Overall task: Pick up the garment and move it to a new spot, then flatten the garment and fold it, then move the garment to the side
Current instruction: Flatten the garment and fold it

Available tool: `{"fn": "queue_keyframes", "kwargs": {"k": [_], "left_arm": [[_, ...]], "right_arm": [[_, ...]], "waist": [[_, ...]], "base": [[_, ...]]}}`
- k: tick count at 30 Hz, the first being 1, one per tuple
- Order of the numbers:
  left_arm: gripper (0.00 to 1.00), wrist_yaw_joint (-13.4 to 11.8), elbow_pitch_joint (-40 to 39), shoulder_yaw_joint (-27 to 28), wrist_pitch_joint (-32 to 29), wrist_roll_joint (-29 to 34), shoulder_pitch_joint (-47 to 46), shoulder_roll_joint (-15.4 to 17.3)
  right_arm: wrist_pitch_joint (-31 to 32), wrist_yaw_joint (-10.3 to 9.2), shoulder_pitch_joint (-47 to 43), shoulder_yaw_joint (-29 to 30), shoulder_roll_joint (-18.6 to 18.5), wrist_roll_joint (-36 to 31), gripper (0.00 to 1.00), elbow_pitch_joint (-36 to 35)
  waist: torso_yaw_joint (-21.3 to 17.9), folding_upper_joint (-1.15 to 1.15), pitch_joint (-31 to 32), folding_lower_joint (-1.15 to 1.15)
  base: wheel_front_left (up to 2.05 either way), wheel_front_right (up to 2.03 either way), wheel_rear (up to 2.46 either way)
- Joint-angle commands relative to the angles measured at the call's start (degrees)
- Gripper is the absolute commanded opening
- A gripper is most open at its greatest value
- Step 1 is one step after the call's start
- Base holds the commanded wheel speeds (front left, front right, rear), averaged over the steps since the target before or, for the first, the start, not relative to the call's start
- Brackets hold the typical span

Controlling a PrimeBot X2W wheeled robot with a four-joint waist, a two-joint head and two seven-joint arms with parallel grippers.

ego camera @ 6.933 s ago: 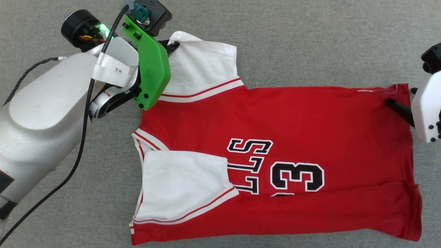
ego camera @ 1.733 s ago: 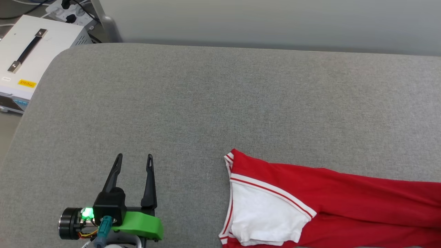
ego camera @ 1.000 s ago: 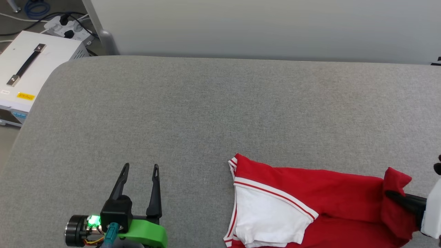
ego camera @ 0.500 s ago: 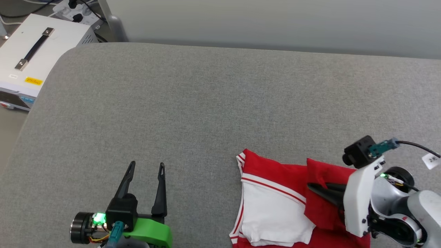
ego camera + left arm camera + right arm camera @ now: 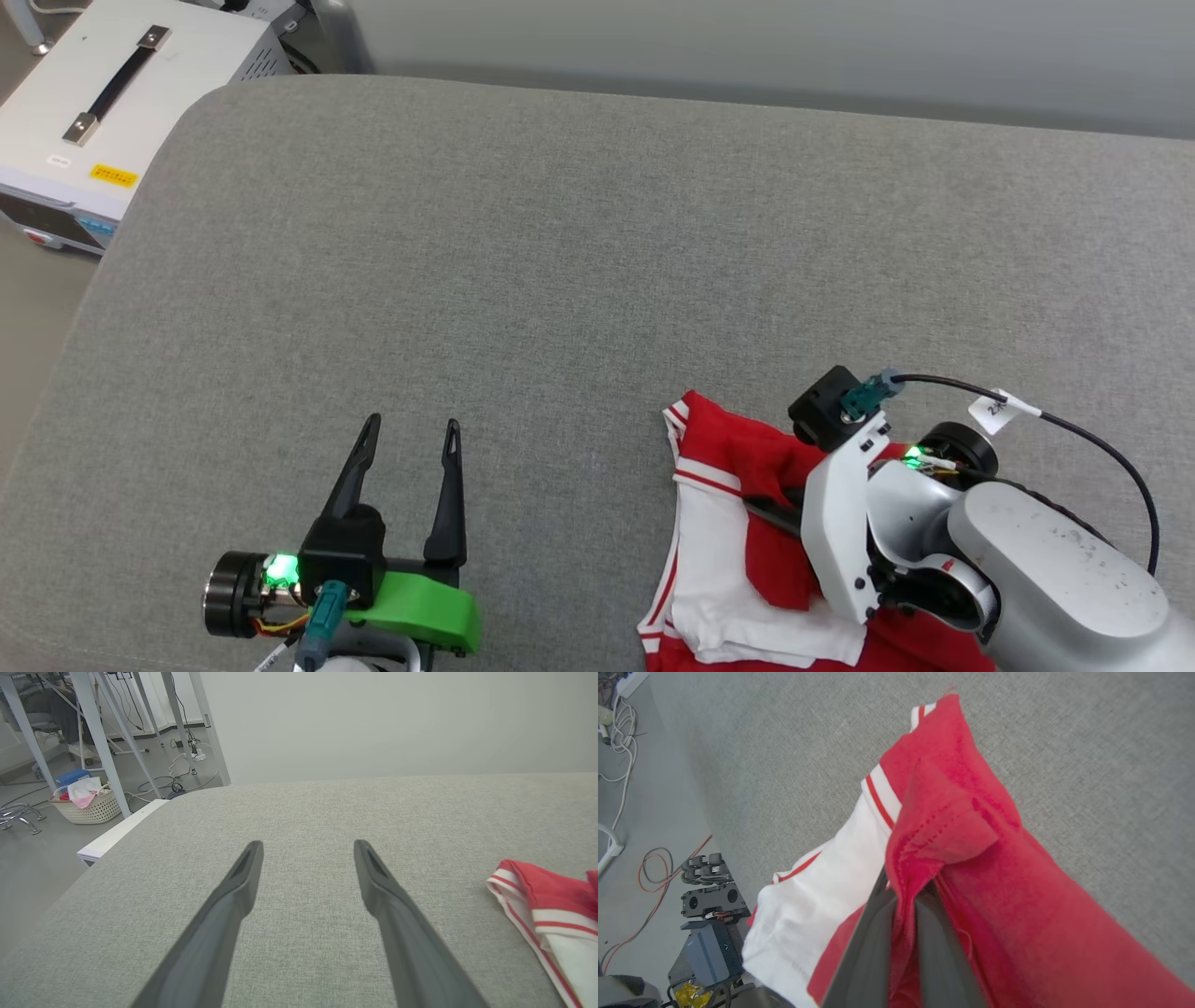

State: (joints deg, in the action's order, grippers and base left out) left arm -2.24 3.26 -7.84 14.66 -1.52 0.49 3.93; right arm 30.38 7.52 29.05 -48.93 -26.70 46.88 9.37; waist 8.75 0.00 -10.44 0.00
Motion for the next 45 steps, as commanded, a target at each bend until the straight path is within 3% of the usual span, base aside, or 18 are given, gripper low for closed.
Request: {"fn": "queue_keyframes", "kwargs": {"k": [1, 6, 7, 8, 9, 17, 24, 33, 38, 45], "left_arm": [[1.00, 0.0, 0.2, -0.2, 0.3, 0.3, -1.3, -0.2], [1.00, -0.1, 0.4, -0.5, 0.3, 0.1, -1.7, -0.4], [1.00, 0.0, 0.5, -0.6, 0.3, 0.1, -1.6, -0.4], [1.00, 0.0, 0.6, -0.6, 0.3, 0.1, -1.6, -0.5], [1.00, 0.0, 0.8, -0.5, 0.3, 0.1, -1.4, -0.5], [1.00, -0.2, 1.2, 0.5, 0.3, 0.4, 0.1, 0.2], [1.00, 0.0, 0.8, 1.0, 0.3, 0.5, 0.9, 0.6], [1.00, 0.0, -0.1, 1.5, 0.3, 0.4, 1.6, 0.8], [1.00, 0.0, -0.3, 1.8, 0.3, 0.4, 2.1, 1.1], [1.00, -0.3, -1.0, 2.7, 0.3, 0.3, 3.1, 1.4]], "right_arm": [[-0.9, -0.03, 1.3, -1.0, 0.7, -0.1, 0.00, 1.9], [-4.6, -0.03, 2.6, -4.1, 2.4, -0.8, 0.00, 7.7], [-5.5, -0.03, 2.6, -4.6, 2.5, -0.6, 0.15, 8.4], [-6.4, -0.03, 2.8, -5.1, 2.4, -0.7, 0.42, 8.5], [-7.8, -0.03, 3.0, -5.5, 2.1, -0.9, 1.00, 8.2], [-18.4, -0.03, 1.3, -2.0, -1.8, -1.1, 1.00, 0.0], [-29.5, -0.03, -3.5, 11.9, -3.3, -7.4, 1.00, -3.9], [-41.8, -0.03, -13.9, 32.8, 4.6, -21.0, 1.00, -3.7], [-44.9, -0.03, -19.9, 42.3, 9.7, -27.8, 1.00, -6.2], [-45.4, -0.03, -27.4, 48.0, 16.7, -31.2, 1.00, -11.8]], "waist": [[0.3, 0.00, -0.4, 0.00], [0.4, 0.00, -0.7, 0.00], [0.4, 0.00, -0.6, 0.00], [0.3, 0.00, -0.4, 0.00], [0.2, 0.00, -0.1, 0.00], [-2.4, 0.00, 3.0, 0.00], [-5.1, 0.00, 5.2, 0.00], [-7.6, 0.00, 7.1, 0.00], [-8.3, 0.00, 7.9, 0.00], [-8.6, 0.00, 8.8, 0.00]], "base": [[0.00, 0.00, 0.00], [0.00, 0.00, 0.00], [0.00, 0.00, 0.00], [0.00, 0.00, 0.00], [0.00, 0.00, 0.00], [0.00, 0.00, 0.00], [0.00, 0.00, 0.00], [0.00, 0.00, 0.00], [0.00, 0.00, 0.00], [0.00, 0.00, 0.00]]}}
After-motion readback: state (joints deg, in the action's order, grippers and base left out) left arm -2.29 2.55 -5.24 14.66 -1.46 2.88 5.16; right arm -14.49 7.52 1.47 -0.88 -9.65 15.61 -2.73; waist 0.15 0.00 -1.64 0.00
